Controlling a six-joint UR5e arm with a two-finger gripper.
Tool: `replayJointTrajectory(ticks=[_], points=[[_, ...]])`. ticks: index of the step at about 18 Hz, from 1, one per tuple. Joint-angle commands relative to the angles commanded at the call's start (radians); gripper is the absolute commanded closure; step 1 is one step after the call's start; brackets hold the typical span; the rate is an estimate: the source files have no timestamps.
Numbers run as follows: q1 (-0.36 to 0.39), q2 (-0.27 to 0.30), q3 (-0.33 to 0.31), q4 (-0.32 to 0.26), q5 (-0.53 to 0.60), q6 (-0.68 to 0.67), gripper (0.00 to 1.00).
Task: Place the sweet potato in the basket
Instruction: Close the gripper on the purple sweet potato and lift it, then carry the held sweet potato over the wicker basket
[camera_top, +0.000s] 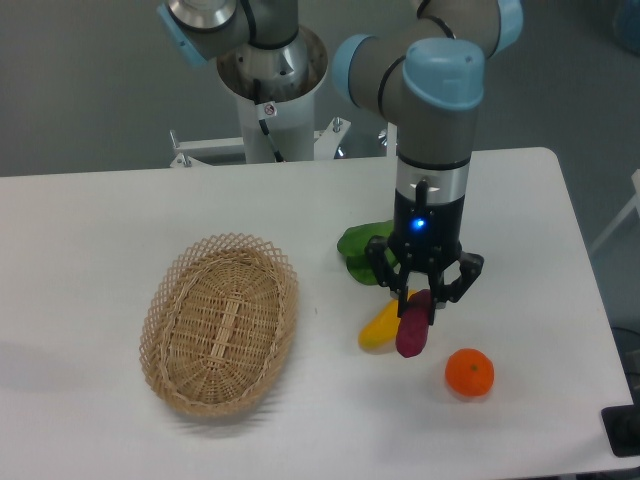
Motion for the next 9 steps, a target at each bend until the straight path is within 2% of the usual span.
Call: replayJointTrajectory(ticks=[6,9], points=[[-0.149,-0.034,-0.012,0.005,0.121,-0.144,0.58],[-0.219,-0.028,-0.080,0.006,0.170,-0.175,0.58]])
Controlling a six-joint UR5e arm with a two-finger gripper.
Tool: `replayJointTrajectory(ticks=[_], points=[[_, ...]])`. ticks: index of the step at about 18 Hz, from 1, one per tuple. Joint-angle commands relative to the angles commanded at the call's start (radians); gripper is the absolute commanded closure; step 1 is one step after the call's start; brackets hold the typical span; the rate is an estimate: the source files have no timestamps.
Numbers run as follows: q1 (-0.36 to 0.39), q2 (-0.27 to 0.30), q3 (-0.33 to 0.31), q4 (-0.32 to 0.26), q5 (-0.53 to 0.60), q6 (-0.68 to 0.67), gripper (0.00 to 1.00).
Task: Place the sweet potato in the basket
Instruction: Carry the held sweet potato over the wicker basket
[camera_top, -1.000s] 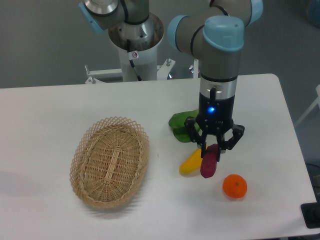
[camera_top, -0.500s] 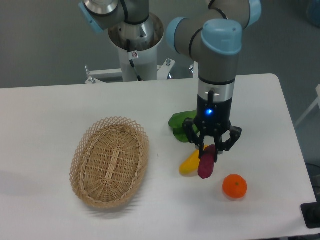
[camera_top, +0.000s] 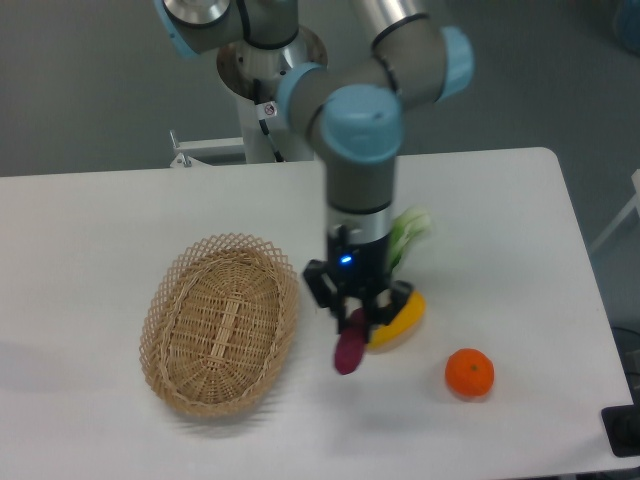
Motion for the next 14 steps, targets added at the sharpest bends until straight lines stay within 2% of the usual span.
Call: replayJointTrajectory(ticks=[3,8,14], points=[[-0.071,0.023,-0.081,0.002,0.057,0.000,0.58],[-0.157,-0.001,-0.089,0.003,0.088,-0.020,0.58],[-0.206,-0.041,-0.115,0.020,0.123,-0.009,0.58]])
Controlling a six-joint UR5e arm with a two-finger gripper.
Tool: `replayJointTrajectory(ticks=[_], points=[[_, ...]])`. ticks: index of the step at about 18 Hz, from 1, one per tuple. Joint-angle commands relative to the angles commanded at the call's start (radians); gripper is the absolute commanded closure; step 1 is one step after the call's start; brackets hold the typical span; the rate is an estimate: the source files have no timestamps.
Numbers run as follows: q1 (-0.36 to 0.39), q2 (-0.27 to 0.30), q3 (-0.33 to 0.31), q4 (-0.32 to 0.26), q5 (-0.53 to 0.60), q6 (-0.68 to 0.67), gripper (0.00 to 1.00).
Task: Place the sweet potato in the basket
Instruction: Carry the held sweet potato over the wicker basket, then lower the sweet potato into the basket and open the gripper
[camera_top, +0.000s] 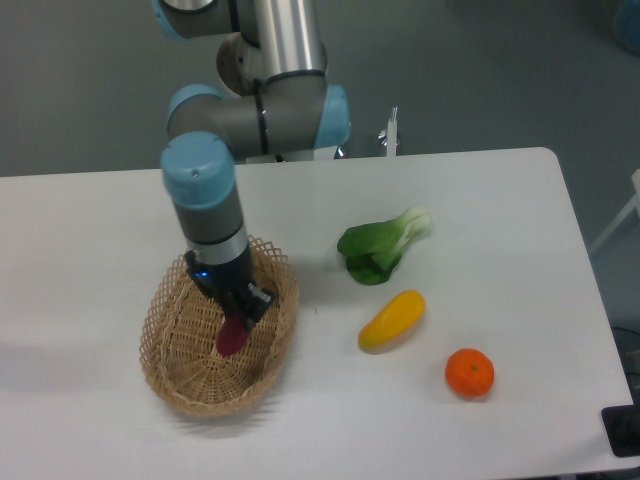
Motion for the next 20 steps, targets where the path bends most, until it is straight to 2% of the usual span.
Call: replayJointTrajectory(ticks=[8,14,15,16,17,18,20], points=[[-0.015,-0.032,-0.026,-0.002,0.002,0.003,0.57],[-0.023,-0.058,-0.018,0.000,0.003,0.003,0.53],[-0.023,-0.058,-0.015,0.002,0.003,0.003,0.45],[-0.023,-0.057,-0.014,0.002,0.005,0.003,0.30],[-0.023,-0.055,-0.009,0.002,0.014,0.003,0.11],[-0.023,-0.049,-0.006,0.002,0.034,0.005,0.00],[-0.025,-0.031,0.001,0.003,0.049,0.006,0.00]])
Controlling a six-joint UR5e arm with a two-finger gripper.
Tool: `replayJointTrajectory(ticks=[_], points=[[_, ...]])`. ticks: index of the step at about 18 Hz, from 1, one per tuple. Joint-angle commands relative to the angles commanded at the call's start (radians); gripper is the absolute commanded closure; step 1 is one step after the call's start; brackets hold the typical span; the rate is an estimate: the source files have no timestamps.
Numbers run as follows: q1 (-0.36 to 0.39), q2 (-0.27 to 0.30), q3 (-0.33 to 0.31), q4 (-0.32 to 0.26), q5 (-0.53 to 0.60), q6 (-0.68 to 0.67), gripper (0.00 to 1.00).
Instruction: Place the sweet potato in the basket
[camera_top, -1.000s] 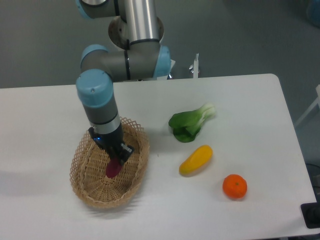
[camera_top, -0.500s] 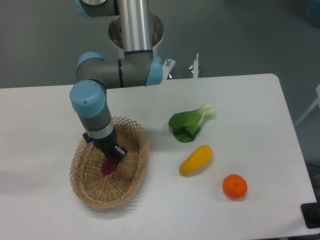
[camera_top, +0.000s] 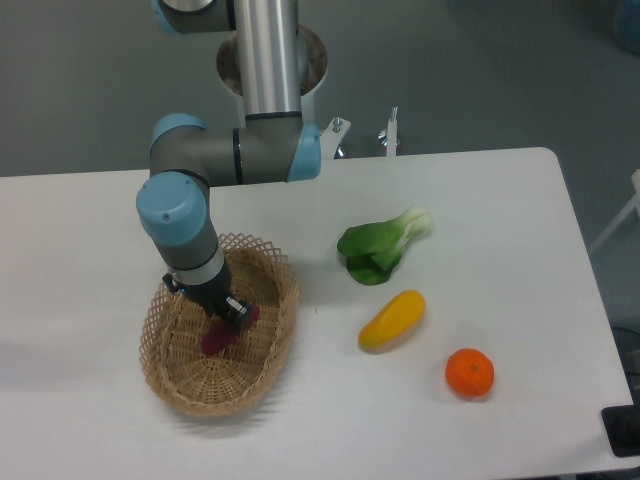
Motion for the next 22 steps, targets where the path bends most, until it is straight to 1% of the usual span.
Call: replayJointTrajectory(ticks=[4,6,9,10,12,13,15,17,18,20,22], points=[[0.003,0.041,0.055,-0.008,0.002,-0.018,0.00],[0.015,0.067,0.071,-0.005,-0.001,-0.018,0.00],[0.054,0.078,0.103,-0.003,0.000,-0.006,0.00],[0.078,0.087,0.112,-0.005,0.003,-0.005,0.00],[0.127,0.126,0.129,-0.021,0.003,0.000,0.00],[0.146,0.143,0.130,-0.040,0.002,0.003,0.00],[0.208,0.190,0.134,-0.118,-0.006,0.061,0.00],[0.245,0.228,0.147,-0.181,-0.009,0.170,0.00],[0.277,0.248,0.152,-0.213,-0.014,0.226,0.00],[0.325,0.278,0.166,-0.282,-0.032,0.351,0.00],[0.379,0.304,0.173,-0.343,-0.063,0.435,0.00]])
